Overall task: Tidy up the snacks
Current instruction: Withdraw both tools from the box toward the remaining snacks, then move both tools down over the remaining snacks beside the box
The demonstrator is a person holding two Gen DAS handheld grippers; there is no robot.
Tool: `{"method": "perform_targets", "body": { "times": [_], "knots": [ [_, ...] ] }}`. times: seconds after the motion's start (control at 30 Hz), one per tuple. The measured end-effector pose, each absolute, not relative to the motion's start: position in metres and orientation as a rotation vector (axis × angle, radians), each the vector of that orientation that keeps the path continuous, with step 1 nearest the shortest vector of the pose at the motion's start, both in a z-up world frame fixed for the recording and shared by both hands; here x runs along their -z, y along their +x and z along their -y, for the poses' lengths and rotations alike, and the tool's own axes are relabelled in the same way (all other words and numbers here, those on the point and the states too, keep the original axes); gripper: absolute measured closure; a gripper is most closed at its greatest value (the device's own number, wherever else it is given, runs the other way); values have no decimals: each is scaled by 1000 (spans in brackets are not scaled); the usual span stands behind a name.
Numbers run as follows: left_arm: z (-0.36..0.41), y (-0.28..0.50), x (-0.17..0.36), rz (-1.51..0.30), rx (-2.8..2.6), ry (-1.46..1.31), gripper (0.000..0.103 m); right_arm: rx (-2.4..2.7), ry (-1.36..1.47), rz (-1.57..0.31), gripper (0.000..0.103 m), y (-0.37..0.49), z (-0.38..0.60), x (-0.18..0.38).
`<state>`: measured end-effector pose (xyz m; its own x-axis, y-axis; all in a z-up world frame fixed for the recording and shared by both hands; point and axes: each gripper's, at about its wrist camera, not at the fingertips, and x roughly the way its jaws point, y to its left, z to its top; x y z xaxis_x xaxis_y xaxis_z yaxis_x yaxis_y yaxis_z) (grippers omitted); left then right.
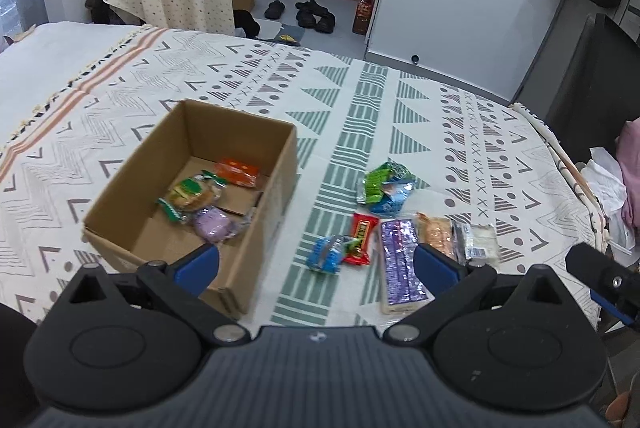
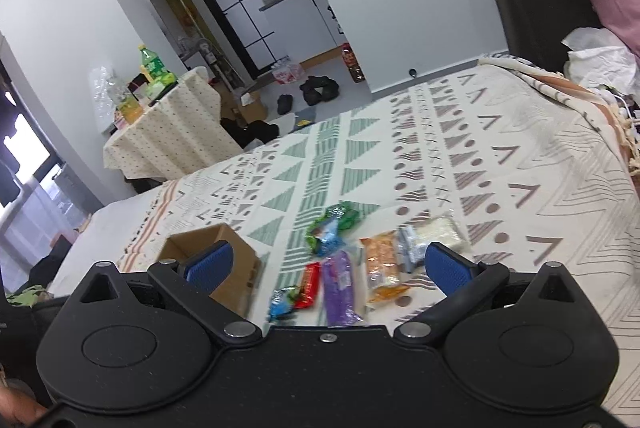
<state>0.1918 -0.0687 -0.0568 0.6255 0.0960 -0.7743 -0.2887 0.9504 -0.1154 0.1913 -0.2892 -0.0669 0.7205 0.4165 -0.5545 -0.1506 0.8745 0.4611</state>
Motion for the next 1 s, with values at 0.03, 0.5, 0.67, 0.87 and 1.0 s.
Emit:
{"method": "perform_targets", "body": {
  "times": [0.03,0.5,0.67,0.87,1.0],
  "knots": [
    [72,194,59,-871,-222,-238,0,-317,406,-706,0,191,293,70],
    [101,224,95,-905,-166,-243,1,-255,482,-770,1,209,328,110],
    [101,238,112,-927,-149,-259,3,-257,487,-820,4,220,325,125],
    [95,255,129,-941,-135,-269,10,-270,480,-861,15,230,315,136],
    [90,269,141,-953,-116,-289,25,-262,504,-880,23,240,313,142]
  ]
}}
